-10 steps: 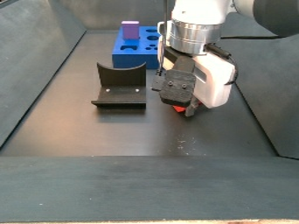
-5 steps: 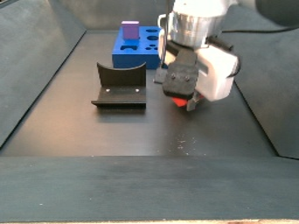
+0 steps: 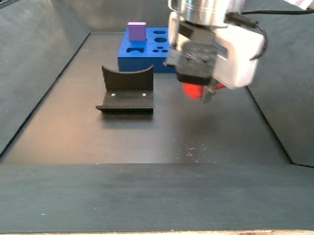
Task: Pick up the 3 prong object. Move up. Rotate the 3 prong object. Place the 3 prong object on the fixture. Regrasp the 3 prong object. Move to above the board. Insert the 3 prong object.
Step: Rotate the 3 prong object.
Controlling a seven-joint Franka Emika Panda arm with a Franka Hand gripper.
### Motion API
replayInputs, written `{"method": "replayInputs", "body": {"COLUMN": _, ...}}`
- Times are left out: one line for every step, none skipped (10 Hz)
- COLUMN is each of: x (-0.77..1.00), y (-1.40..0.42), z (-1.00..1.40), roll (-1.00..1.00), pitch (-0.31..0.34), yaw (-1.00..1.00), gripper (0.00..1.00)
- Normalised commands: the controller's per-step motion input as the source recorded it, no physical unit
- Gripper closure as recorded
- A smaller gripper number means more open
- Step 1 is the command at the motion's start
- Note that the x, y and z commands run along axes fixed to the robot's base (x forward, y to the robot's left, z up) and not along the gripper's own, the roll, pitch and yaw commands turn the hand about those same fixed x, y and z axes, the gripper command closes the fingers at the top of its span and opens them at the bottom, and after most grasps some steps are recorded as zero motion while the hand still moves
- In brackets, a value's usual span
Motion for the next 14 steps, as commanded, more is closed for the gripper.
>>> {"method": "replayInputs", "body": {"x": -0.37, "y": 0.05, "z": 0.00, "roll": 0.01, "pitch": -0.070, "yaw": -0.01, "gripper": 1.00}}
{"method": "replayInputs", "body": {"x": -0.24, "y": 0.03, "z": 0.00, "roll": 0.02, "pitch": -0.093, "yaw": -0.02, "gripper": 1.00}}
{"method": "replayInputs", "body": {"x": 0.00, "y": 0.00, "z": 0.00, "roll": 0.00, "pitch": 0.000, "yaw": -1.00, "gripper": 1.00}}
{"method": "replayInputs", "body": {"x": 0.05, "y": 0.00, "z": 0.00, "roll": 0.00, "pitch": 0.002, "yaw": -1.00, "gripper": 1.00}}
{"method": "replayInputs", "body": {"x": 0.05, "y": 0.00, "z": -0.01, "roll": 0.00, "pitch": 0.003, "yaw": -1.00, "gripper": 1.00}}
{"method": "replayInputs", "body": {"x": 0.04, "y": 0.01, "z": -0.01, "roll": 0.00, "pitch": 0.004, "yaw": -1.00, "gripper": 1.00}}
{"method": "replayInputs", "body": {"x": 0.03, "y": 0.01, "z": -0.02, "roll": 0.00, "pitch": 0.004, "yaw": -1.00, "gripper": 1.00}}
{"method": "replayInputs", "body": {"x": 0.02, "y": 0.01, "z": -0.02, "roll": 0.00, "pitch": 0.005, "yaw": -1.00, "gripper": 1.00}}
{"method": "replayInputs", "body": {"x": 0.02, "y": 0.01, "z": -0.02, "roll": 0.00, "pitch": 0.005, "yaw": -1.00, "gripper": 1.00}}
{"method": "replayInputs", "body": {"x": 0.01, "y": 0.01, "z": -0.02, "roll": 0.00, "pitch": 0.006, "yaw": -1.00, "gripper": 1.00}}
{"method": "replayInputs", "body": {"x": 0.01, "y": 0.01, "z": -0.02, "roll": 0.00, "pitch": 0.006, "yaw": -1.00, "gripper": 1.00}}
{"method": "replayInputs", "body": {"x": 0.01, "y": 0.01, "z": -0.02, "roll": 0.00, "pitch": 0.006, "yaw": -1.00, "gripper": 1.00}}
{"method": "replayInputs", "body": {"x": 0.01, "y": 0.01, "z": -0.02, "roll": 0.00, "pitch": 0.007, "yaw": -1.00, "gripper": 1.00}}
{"method": "replayInputs", "body": {"x": 0.01, "y": 0.01, "z": -0.02, "roll": 0.00, "pitch": 0.007, "yaw": -1.00, "gripper": 1.00}}
